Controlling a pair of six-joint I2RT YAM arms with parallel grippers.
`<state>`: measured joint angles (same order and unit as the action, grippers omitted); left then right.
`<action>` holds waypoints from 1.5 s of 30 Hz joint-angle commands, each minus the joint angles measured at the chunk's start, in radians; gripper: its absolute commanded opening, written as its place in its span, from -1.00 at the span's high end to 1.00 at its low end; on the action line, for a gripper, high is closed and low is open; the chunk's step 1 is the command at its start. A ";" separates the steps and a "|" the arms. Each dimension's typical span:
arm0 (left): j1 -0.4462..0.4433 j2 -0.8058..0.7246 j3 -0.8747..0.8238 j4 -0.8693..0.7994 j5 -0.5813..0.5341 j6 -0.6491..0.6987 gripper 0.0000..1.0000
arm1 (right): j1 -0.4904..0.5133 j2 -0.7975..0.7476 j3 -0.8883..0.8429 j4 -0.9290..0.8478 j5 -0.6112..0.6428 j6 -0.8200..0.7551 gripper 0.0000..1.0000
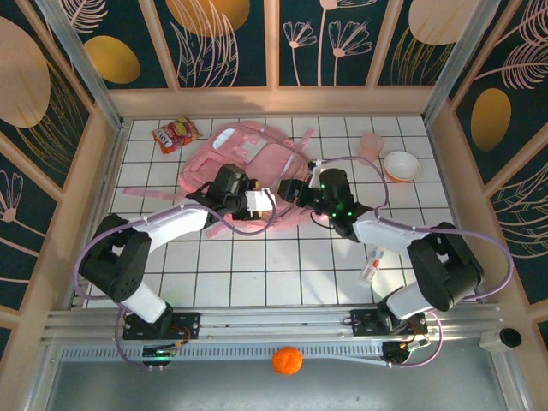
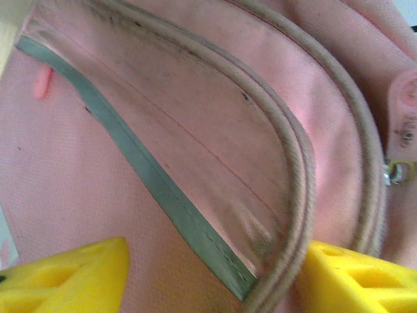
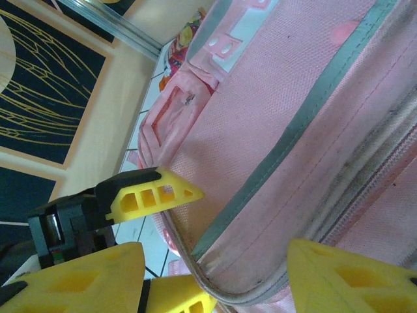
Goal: Pack books, pencil case, and school supplies into a backpack
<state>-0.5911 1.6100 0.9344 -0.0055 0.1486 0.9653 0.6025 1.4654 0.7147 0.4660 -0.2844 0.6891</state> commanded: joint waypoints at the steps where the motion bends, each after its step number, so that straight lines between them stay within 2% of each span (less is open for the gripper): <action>1: 0.000 0.023 0.032 0.028 0.017 0.006 -0.24 | -0.006 -0.040 -0.019 0.010 0.020 -0.011 -0.19; 7: 0.000 0.064 0.073 0.029 0.033 0.030 -0.27 | -0.007 -0.062 -0.043 0.028 0.022 -0.001 -0.19; 8: 0.001 0.075 0.077 0.030 0.029 0.031 -0.18 | -0.006 -0.066 -0.044 0.026 0.022 -0.001 -0.19; 12: 0.001 0.083 0.100 0.010 0.060 -0.034 0.65 | -0.006 -0.098 -0.051 -0.008 0.030 -0.013 -0.19; 14: 0.000 0.058 0.092 0.006 0.095 -0.100 0.94 | -0.005 -0.124 -0.052 -0.055 0.045 -0.027 -0.19; 15: -0.001 0.037 0.079 0.014 0.118 -0.150 1.00 | -0.004 -0.142 -0.052 -0.088 0.061 -0.037 -0.19; 20: 0.000 -0.060 0.005 0.083 0.174 -0.355 1.00 | 0.039 -0.220 -0.031 -0.280 0.156 -0.110 -0.18; 24: 0.000 -0.095 0.020 0.056 0.162 -0.414 1.00 | 0.100 -0.254 -0.018 -0.390 0.199 -0.208 -0.17; 30: 0.005 -0.099 0.072 0.001 0.191 -0.410 1.00 | 0.106 -0.269 -0.033 -0.376 0.152 -0.370 -0.20; 37: 0.014 -0.095 0.099 -0.013 0.213 -0.425 1.00 | 0.097 -0.161 0.045 -0.462 0.113 -0.504 -0.14; 45: 0.015 -0.091 0.118 -0.014 0.234 -0.433 1.00 | 0.120 -0.077 0.075 -0.424 0.184 -0.537 -0.06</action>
<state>-0.5770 1.5398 1.0008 -0.0521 0.3183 0.5697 0.7162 1.3632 0.7448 0.0391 -0.1455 0.1913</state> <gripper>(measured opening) 0.058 0.537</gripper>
